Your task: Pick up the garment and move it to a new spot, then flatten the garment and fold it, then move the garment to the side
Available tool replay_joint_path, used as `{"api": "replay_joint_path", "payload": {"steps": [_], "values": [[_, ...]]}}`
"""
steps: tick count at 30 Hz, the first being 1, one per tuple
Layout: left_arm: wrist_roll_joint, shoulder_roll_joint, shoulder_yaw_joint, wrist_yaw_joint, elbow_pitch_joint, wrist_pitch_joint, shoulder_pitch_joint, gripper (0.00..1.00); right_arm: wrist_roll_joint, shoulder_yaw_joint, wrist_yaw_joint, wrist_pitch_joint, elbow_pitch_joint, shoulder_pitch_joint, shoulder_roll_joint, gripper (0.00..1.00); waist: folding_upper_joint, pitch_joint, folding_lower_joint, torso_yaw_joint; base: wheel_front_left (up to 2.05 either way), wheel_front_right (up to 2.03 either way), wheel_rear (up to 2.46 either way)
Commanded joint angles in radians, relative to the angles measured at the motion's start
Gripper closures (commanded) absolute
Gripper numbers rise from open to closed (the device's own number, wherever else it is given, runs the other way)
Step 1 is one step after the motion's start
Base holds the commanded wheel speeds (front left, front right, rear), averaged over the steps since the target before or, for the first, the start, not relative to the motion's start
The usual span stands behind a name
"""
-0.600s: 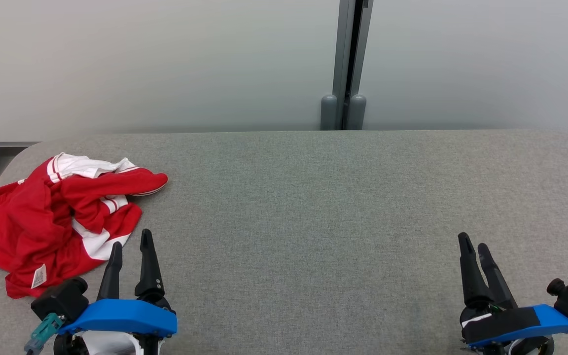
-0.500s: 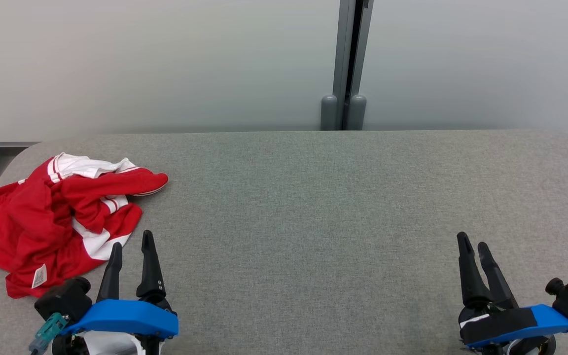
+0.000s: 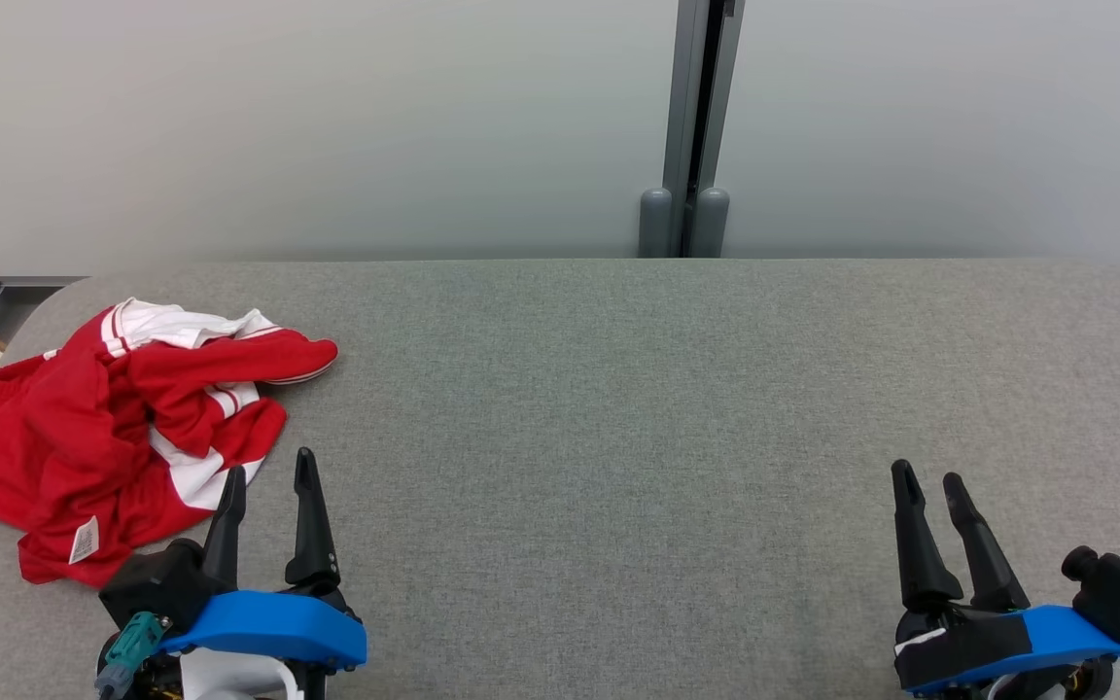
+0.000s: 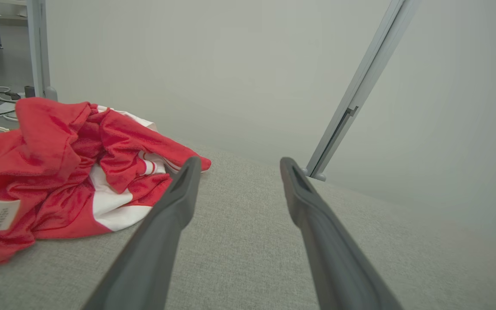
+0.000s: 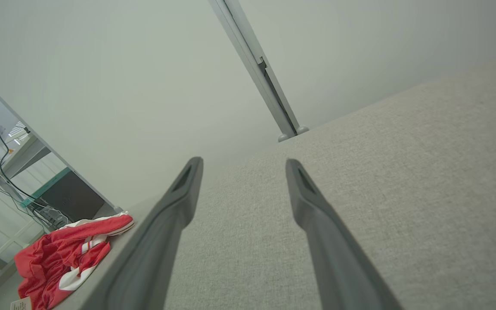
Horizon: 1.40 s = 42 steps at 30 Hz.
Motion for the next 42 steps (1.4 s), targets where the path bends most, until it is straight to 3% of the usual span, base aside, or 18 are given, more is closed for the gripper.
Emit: {"api": "replay_joint_path", "payload": {"steps": [1,42], "values": [[0.026,0.005,-0.004,0.007,-0.004,-0.011,-0.018,0.0,-0.028,0.0,0.002,-0.011,-0.009,0.005,-0.007,0.0,0.0,0.0,0.0,0.001,0.0,0.0,0.0],[0.335,0.013,-0.048,0.048,0.055,-0.093,-0.009,0.0,-0.384,-0.003,0.002,-0.092,0.008,0.028,-0.008,0.0,0.0,-0.009,0.0,0.023,0.0,0.0,0.0]]}}
